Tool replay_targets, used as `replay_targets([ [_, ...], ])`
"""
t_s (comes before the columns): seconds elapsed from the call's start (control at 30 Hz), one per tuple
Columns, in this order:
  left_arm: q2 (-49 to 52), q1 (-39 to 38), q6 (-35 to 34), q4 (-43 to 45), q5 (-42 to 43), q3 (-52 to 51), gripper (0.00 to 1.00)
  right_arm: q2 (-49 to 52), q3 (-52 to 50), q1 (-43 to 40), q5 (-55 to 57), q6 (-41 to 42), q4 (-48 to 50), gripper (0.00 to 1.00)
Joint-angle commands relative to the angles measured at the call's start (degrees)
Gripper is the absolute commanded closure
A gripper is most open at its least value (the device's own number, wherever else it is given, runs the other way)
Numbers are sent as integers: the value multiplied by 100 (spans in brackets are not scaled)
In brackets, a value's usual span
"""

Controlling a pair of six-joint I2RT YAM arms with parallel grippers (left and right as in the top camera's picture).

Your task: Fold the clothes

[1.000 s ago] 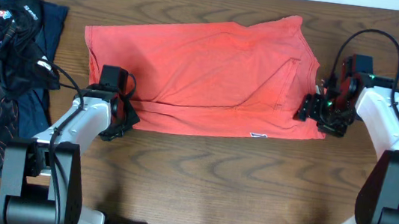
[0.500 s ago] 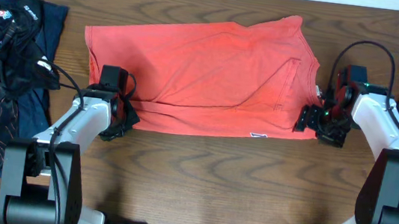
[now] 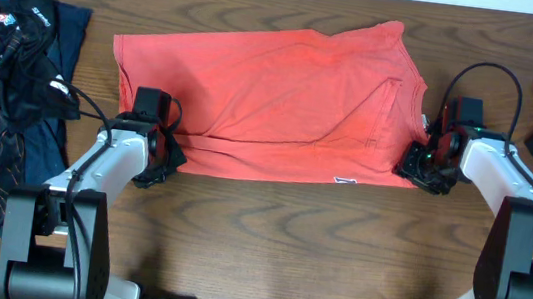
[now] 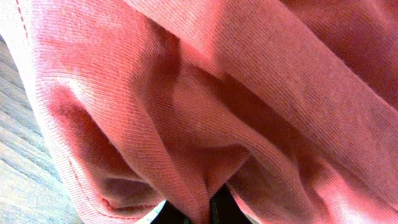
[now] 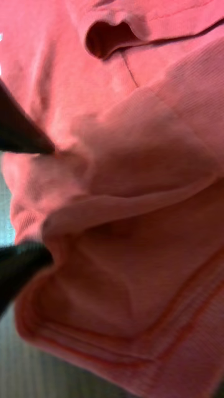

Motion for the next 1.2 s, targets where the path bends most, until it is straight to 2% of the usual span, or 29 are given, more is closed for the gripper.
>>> replay_targets([
  [0.0,140,-22,-9,0,17,-109,94,4,-216,87,-70,205,111,81],
  [0.03,140,-22,-7,-2,17,-109,94,4,-236,87,-68,223,138,96],
  [0.07,140,-22,-7,-17,17,-109,94,4,-245,87,-61,278,142,99],
  [0.4,15,-42,-7,-341,11,-109,94,-33,-247,87,223,168,-201,99],
  [0.53,-514,-223,-35,-503,-120,-109,94,-330,-249,140,470,175,-393,98],
  [0.63,-1108,-525,-146,-846,-546,-109,94,-791,-363,216,752,175,-496,99],
  [0.9,-2092,-1115,-678,-1637,-743,-138,94,-1989,-1110,214,719,378,-527,99],
  [1.17,-2225,-1622,-1333,-2131,-754,-531,94,-2181,-1788,214,592,791,-538,99],
])
